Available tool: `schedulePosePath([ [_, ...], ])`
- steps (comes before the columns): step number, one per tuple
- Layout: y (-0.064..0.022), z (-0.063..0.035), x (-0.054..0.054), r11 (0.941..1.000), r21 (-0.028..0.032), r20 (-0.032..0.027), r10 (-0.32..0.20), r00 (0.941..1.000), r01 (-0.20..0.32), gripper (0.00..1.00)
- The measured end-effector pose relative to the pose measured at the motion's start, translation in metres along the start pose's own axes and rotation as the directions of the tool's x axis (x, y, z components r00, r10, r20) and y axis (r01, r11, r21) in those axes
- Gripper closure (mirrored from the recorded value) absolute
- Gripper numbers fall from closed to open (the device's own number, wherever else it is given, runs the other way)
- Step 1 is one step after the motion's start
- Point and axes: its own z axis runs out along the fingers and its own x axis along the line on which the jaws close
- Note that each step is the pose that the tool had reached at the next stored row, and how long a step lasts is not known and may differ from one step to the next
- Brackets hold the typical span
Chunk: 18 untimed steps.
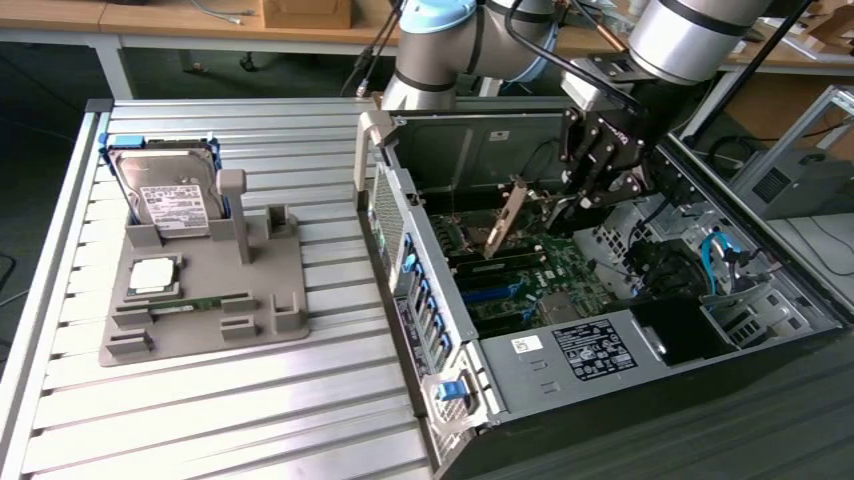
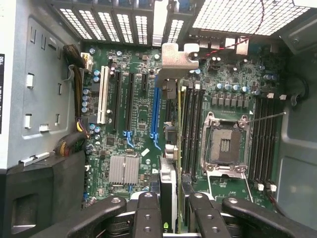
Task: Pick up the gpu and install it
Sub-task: 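Insert the gpu into the slot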
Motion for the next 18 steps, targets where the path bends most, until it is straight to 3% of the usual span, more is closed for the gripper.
schedulePosePath([
  [18, 0.0025, 0.0032, 0.0066, 1.0000, 0.0000, 0.0000, 0.000, 1.0000, 0.000, 0.73],
])
